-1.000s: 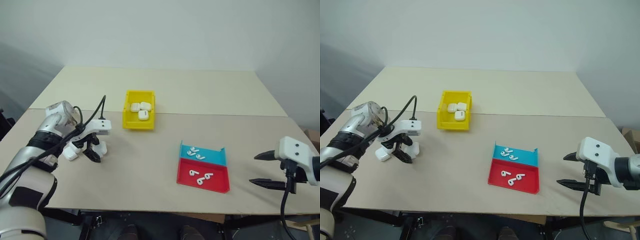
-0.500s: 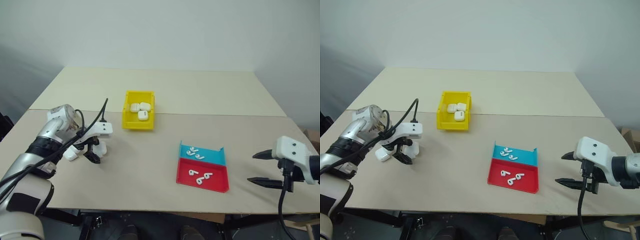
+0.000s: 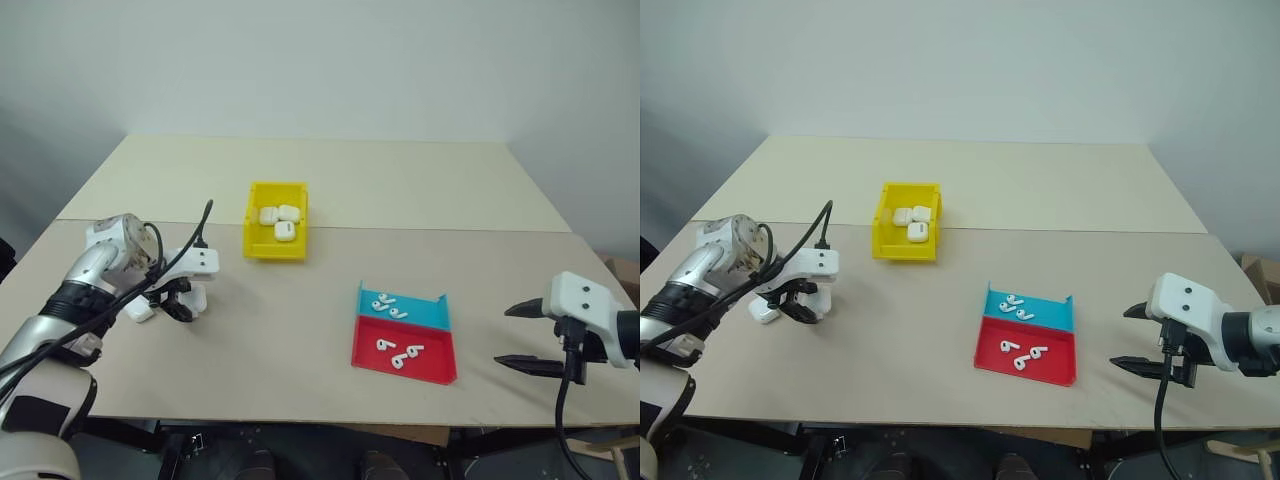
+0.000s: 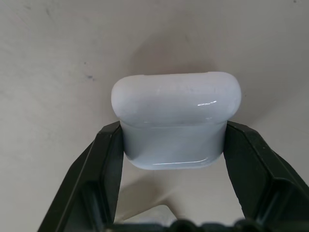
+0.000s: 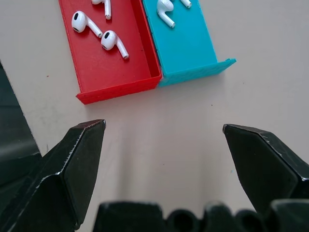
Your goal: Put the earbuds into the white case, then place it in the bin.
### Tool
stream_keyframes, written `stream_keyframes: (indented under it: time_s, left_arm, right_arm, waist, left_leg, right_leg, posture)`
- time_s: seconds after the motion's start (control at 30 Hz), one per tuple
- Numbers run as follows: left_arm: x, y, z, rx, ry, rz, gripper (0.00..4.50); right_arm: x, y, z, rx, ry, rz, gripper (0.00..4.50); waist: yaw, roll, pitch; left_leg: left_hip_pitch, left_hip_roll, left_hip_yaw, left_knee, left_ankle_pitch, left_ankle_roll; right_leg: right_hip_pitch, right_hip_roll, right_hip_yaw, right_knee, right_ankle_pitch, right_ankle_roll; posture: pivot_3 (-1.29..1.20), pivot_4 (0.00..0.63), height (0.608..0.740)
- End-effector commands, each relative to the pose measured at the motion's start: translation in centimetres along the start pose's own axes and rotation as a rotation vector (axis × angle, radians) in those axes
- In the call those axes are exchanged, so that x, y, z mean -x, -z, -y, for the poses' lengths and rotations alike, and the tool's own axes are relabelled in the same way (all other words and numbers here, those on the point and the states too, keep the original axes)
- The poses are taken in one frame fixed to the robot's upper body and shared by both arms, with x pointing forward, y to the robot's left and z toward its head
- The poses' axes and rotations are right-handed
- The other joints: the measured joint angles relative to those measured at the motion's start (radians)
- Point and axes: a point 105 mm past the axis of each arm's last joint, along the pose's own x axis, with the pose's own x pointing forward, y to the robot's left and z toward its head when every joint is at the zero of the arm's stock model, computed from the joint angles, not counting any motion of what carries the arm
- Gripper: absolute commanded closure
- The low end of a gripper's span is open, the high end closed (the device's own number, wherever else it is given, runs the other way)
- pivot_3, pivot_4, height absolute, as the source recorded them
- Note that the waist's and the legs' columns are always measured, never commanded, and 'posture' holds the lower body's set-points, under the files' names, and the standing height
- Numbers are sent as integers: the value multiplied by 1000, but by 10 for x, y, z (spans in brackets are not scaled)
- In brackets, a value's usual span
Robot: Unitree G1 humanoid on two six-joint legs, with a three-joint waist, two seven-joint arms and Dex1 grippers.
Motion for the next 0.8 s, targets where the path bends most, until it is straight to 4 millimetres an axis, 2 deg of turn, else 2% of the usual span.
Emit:
stream_keyframes:
  time_s: [0.03,0.27,0.43,0.53,0.67,0.77,0.8]
  left_arm:
    - [31,-14,-6,-5,-96,136,1718]
    - [68,-45,12,36,-223,503,1718]
    - [79,-68,44,-1,-309,848,1718]
    - [76,-77,71,-72,-335,1049,1718]
    - [58,-88,104,-103,-278,1203,1718]
    - [43,-92,120,-110,-251,1289,1718]
    - [37,-93,123,-113,-247,1294,1718]
  right_arm:
    - [12,-13,7,66,42,7,0]
    - [15,-34,5,138,9,7,0]
    - [9,-58,-4,173,-52,-6,0]
    - [1,-67,-14,288,-103,-48,0]
    - [-13,-71,-28,405,-207,-81,0]
    - [-23,-73,-33,471,-287,-82,0]
    - [-27,-73,-34,500,-309,-89,168]
  waist:
    - [1,0,0]
    - [-3,0,0]
    - [-5,1,-1]
    - [0,1,-1]
    - [4,2,-1]
    - [4,2,-1]
    - [4,2,-1]
  left_leg:
    - [0,0,0,0,0,0]
    - [0,0,0,0,0,0]
    - [2,1,0,0,0,0]
    - [3,1,0,0,0,0]
    - [3,1,1,1,0,0]
    - [7,0,2,1,0,0]
    - [8,0,2,1,0,0]
  right_leg:
    - [0,0,0,0,0,0]
    - [0,0,0,1,0,0]
    - [0,0,0,2,0,0]
    - [1,-1,0,2,0,0]
    - [2,-1,0,1,0,-1]
    - [5,-2,0,1,0,-1]
    - [6,-2,0,1,0,-1]
  posture:
    - [0,150,740]
    - [0,150,740]
    - [0,150,740]
    - [0,150,740]
    - [0,150,740]
    - [0,150,740]
    - [0,150,740]
